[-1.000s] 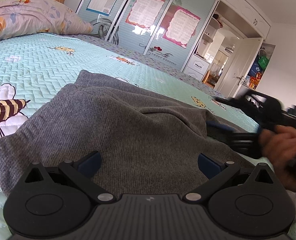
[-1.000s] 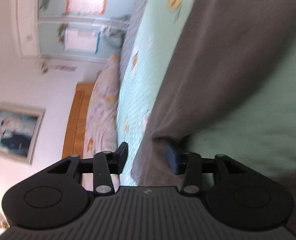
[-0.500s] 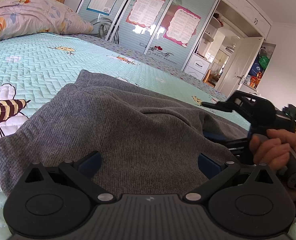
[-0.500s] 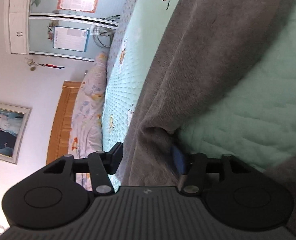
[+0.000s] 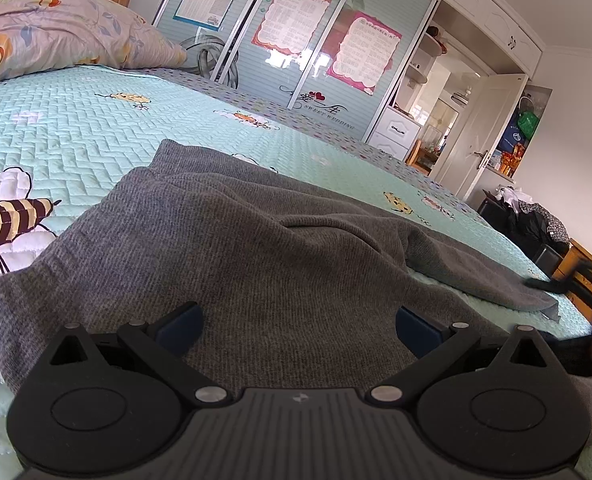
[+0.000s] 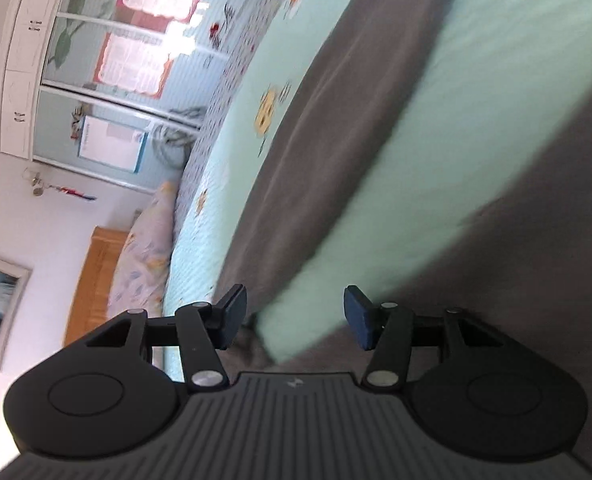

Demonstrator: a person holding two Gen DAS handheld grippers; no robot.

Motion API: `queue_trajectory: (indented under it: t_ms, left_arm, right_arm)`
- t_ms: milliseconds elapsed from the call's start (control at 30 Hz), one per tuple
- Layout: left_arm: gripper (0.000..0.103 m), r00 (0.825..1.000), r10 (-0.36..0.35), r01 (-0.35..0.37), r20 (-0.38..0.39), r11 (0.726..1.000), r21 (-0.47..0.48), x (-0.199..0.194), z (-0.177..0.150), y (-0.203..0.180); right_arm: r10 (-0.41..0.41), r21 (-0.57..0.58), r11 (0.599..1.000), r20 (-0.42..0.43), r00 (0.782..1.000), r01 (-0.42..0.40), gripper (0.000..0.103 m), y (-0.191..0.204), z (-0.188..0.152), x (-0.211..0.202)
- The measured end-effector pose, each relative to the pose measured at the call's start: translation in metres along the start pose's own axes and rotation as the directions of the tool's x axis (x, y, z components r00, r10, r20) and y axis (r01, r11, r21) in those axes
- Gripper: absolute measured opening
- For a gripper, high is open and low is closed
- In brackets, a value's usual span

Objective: Fold clothes

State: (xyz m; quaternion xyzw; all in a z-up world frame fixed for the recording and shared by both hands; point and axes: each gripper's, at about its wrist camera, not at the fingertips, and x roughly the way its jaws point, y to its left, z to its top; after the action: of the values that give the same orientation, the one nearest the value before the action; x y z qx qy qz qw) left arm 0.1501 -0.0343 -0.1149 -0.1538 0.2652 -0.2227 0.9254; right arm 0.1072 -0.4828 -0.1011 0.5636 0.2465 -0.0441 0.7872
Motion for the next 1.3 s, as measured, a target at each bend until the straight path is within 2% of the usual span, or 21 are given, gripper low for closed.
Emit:
queue_trajectory:
  t_ms: [133,300,400,467,567,633,700,767,833,933,1033,1100,1167,1267,1300]
  left_arm:
    - [0.102,1.000,-0.008,0.008,0.019,1.000,-0.020,-0.004,-0.001,0.004]
    - [0.102,0.997,0.011,-0.009,0.077,1.000,-0.030,-0.025,-0.004,0.000]
    - [0.102,0.995,0.012,-0.016,0.100,0.999,0.044,-0.042,0.007,-0.011]
    - [0.102,0.987,0.032,-0.052,0.159,0.991,0.123,-0.055,0.025,-0.017]
    - [0.102,0.985,0.105,-0.136,0.135,0.961,0.242,-0.049,0.061,-0.007]
    - [0.102,0.987,0.157,-0.162,0.036,0.962,0.221,-0.029,0.074,0.020]
    - [0.095,0.985,0.163,-0.155,-0.053,0.979,0.135,-0.020,0.073,0.047]
    - [0.095,0.992,0.073,-0.067,-0.103,0.996,0.059,-0.027,0.058,0.066]
    - [0.095,0.992,0.041,-0.037,-0.117,0.998,0.043,-0.036,0.043,0.072]
    - [0.097,0.993,-0.009,0.015,-0.117,0.999,0.052,-0.043,0.044,0.070]
    - [0.098,0.987,-0.059,0.062,-0.147,0.998,0.016,-0.040,0.044,0.077]
    - [0.096,0.983,-0.119,0.115,-0.137,0.993,-0.040,-0.041,0.046,0.086]
    - [0.091,0.976,-0.181,0.172,-0.120,0.982,-0.078,-0.044,0.047,0.091]
    - [0.074,0.963,-0.233,0.219,-0.133,0.970,-0.108,-0.042,0.048,0.104]
    - [0.058,0.958,-0.249,0.232,-0.143,0.965,-0.126,-0.040,0.048,0.109]
  right_arm:
    - [0.028,-0.003,1.000,0.022,0.999,-0.028,0.062,-0.008,-0.004,-0.029]
    - [0.108,-0.009,0.994,-0.071,0.992,-0.109,0.063,-0.012,-0.035,-0.027]
    - [0.109,-0.051,0.992,-0.148,0.983,-0.118,0.063,-0.016,-0.058,-0.028]
    - [0.083,-0.104,0.989,-0.175,0.981,-0.102,0.063,-0.014,-0.069,-0.026]
    - [0.077,-0.116,0.989,-0.169,0.983,-0.098,0.063,-0.017,-0.070,-0.030]
    - [0.083,-0.098,0.990,-0.156,0.984,-0.099,0.063,-0.021,-0.067,-0.035]
    - [0.087,-0.081,0.992,-0.142,0.986,-0.099,0.063,-0.027,-0.064,-0.040]
    - [0.095,-0.067,0.992,-0.130,0.987,-0.105,0.063,-0.032,-0.063,-0.046]
    - [0.092,-0.070,0.992,-0.128,0.987,-0.101,0.063,-0.034,-0.064,-0.047]
    - [0.080,-0.078,0.993,-0.131,0.988,-0.090,0.063,-0.036,-0.066,-0.045]
    - [0.076,-0.085,0.992,-0.138,0.988,-0.089,0.064,-0.037,-0.067,-0.045]
    - [0.081,-0.081,0.992,-0.140,0.987,-0.093,0.064,-0.039,-0.067,-0.049]
    - [0.086,-0.068,0.993,-0.138,0.987,-0.096,0.064,-0.042,-0.067,-0.051]
    - [0.086,-0.062,0.994,-0.137,0.987,-0.095,0.064,-0.038,-0.067,-0.047]
    - [0.083,-0.065,0.994,-0.137,0.987,-0.092,0.064,-0.037,-0.067,-0.047]
